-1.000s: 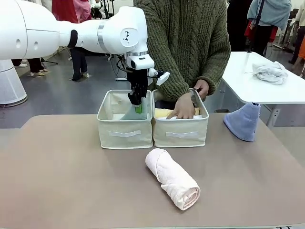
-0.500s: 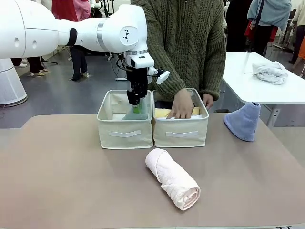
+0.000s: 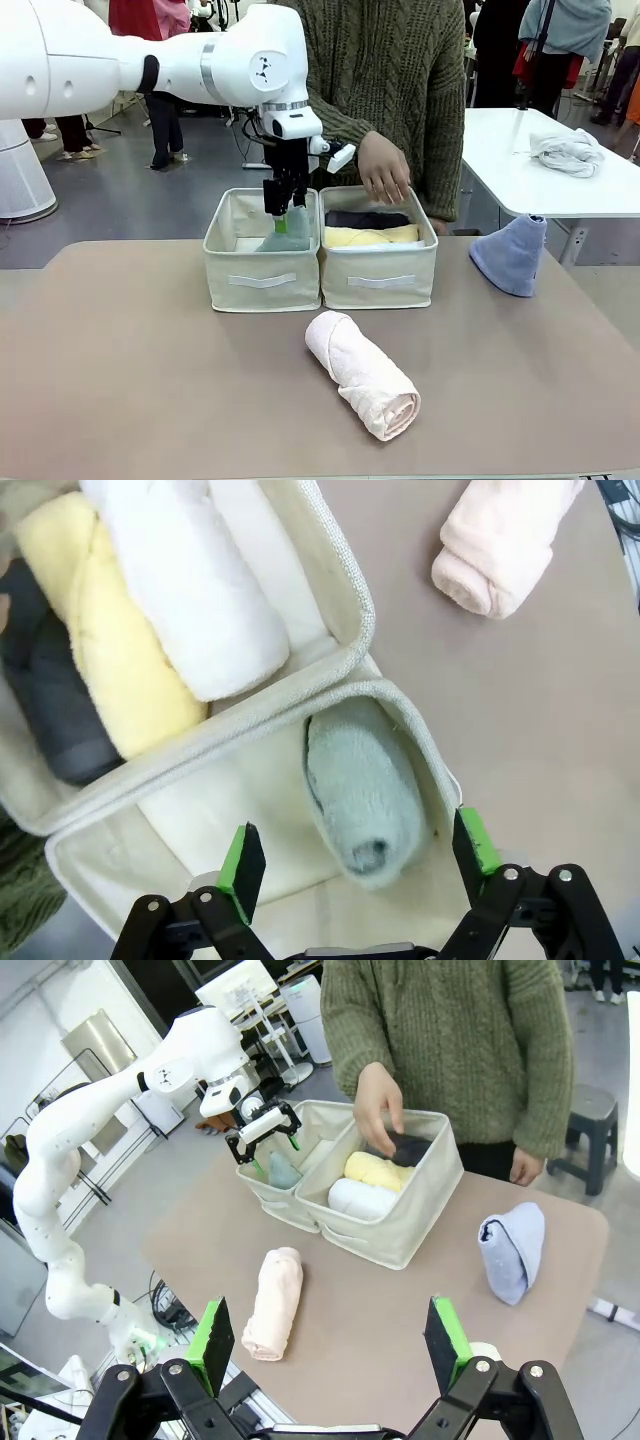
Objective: Sort the towels based on their folding style.
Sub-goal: Pick up one triangle-folded towel and place it in the left Fabric basket.
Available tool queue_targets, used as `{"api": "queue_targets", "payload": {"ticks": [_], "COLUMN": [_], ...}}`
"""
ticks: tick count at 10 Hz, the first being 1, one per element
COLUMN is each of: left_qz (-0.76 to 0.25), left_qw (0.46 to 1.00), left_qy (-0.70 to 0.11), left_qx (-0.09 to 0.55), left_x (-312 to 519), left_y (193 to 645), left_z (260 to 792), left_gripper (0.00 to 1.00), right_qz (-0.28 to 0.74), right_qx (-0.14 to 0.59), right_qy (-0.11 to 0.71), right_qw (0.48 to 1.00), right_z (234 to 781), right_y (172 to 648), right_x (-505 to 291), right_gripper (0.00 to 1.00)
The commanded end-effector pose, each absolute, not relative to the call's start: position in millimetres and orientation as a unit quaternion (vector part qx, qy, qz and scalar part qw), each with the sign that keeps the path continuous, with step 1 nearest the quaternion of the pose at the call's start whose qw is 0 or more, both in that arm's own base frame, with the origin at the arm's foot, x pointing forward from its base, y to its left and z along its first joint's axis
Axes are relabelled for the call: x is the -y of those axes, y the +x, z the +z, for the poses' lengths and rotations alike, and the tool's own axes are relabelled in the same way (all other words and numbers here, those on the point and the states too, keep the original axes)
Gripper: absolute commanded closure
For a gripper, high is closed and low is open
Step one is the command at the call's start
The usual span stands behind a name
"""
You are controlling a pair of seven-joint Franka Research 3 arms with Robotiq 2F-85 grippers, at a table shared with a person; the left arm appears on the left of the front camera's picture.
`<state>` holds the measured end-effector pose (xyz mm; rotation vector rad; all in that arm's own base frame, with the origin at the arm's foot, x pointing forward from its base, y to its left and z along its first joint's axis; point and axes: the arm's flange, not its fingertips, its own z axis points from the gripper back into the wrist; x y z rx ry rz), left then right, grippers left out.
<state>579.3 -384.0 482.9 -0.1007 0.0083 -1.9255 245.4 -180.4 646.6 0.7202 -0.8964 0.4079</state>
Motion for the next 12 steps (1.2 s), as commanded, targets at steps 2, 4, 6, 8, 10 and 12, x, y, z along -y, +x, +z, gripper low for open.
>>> {"api": "queue_targets", "payload": {"ticks": [2,4,6,8,10,12], "left_qz": [-0.817,-0.771,-0.712,-0.641,-0.624,-0.616], "left_qw": [0.572,0.625,0.685,0.735,0.744,0.757], "left_qy": [-0.045,-0.031,-0.040,-0.082,-0.110,-0.102], "left_qx": [0.056,0.115,0.149,0.204,0.210,0.192], "left_x": [292,146,45,-35,-56,-83], "left_y": [526,465,419,410,414,392], "left_z": [565,620,624,618,599,607], "left_gripper": [0.00,0.00,0.00,0.00,0.00,0.00], "right_qz": [0.196,0.196,0.196,0.196,0.196,0.196], "right_qx": [0.423,0.423,0.423,0.423,0.423,0.423], "right_qy": [0.344,0.344,0.344,0.344,0.344,0.344], "right_qw": [0.815,0.815,0.815,0.815,0.815,0.815], "right_z": [645,645,645,645,645,645], "right_y": [246,246,246,246,246,246], "right_x": [180,180,180,180,180,180], "right_gripper": [0.00,0.00,0.00,0.00,0.00,0.00]}}
